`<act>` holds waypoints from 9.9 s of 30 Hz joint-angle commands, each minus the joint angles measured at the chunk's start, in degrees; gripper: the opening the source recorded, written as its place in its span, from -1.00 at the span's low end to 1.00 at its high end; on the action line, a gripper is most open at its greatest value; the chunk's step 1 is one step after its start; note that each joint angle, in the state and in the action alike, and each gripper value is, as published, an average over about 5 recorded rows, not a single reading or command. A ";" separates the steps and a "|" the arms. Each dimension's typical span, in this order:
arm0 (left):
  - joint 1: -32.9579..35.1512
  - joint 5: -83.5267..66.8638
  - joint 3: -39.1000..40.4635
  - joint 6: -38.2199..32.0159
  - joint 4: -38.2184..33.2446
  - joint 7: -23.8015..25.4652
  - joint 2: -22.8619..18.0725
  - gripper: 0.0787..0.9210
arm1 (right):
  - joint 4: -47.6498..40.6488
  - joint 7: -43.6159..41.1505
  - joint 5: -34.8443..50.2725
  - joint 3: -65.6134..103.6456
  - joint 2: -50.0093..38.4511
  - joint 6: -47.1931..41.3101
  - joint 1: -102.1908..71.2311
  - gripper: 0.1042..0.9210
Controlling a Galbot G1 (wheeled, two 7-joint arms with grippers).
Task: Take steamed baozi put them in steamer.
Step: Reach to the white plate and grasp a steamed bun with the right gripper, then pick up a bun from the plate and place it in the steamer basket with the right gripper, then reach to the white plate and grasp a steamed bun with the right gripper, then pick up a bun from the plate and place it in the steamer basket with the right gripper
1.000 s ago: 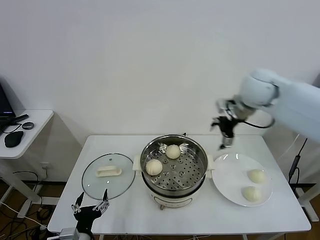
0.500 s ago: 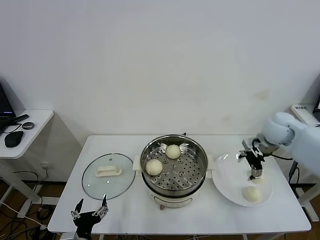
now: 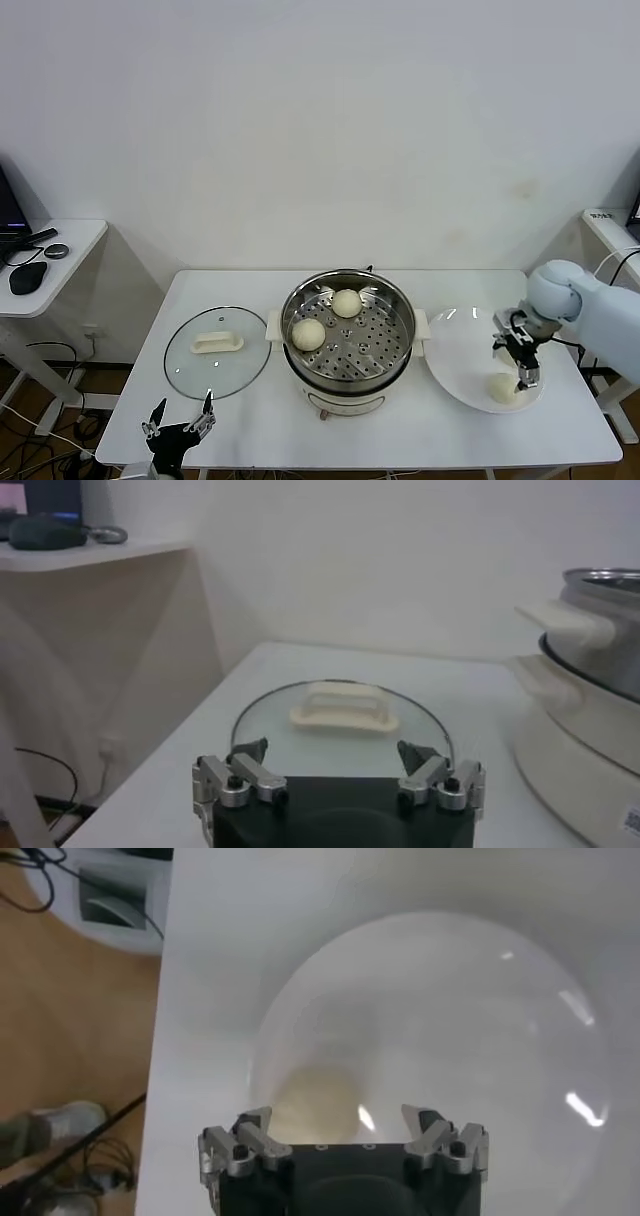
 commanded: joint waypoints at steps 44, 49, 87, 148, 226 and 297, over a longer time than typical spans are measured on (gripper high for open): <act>0.46 0.26 1.20 -0.79 0.50 -0.31 0.04 0.77 | -4.13 3.59 -3.04 3.49 2.11 -0.06 -6.60 0.36; 0.28 0.28 1.27 -0.79 0.62 -0.32 0.07 0.77 | -4.10 3.16 -2.71 3.46 1.96 -0.17 -6.11 0.22; 0.88 3.53 1.50 -2.36 -1.61 -2.79 -0.36 0.77 | 13.19 5.32 21.31 -26.41 22.39 37.55 42.44 0.14; -1.15 1.84 2.24 -2.06 -1.72 -2.03 -1.27 0.77 | 11.91 11.91 28.58 -27.11 17.07 20.14 45.81 0.76; 1.12 -0.73 -2.55 -0.11 -0.76 -0.31 0.60 0.77 | -22.55 14.81 -4.61 15.57 7.39 3.32 -10.03 0.76; -1.60 -1.92 -0.28 0.24 -4.25 -1.13 1.25 0.77 | 3.39 17.42 38.26 -33.00 26.05 -21.83 35.37 -0.15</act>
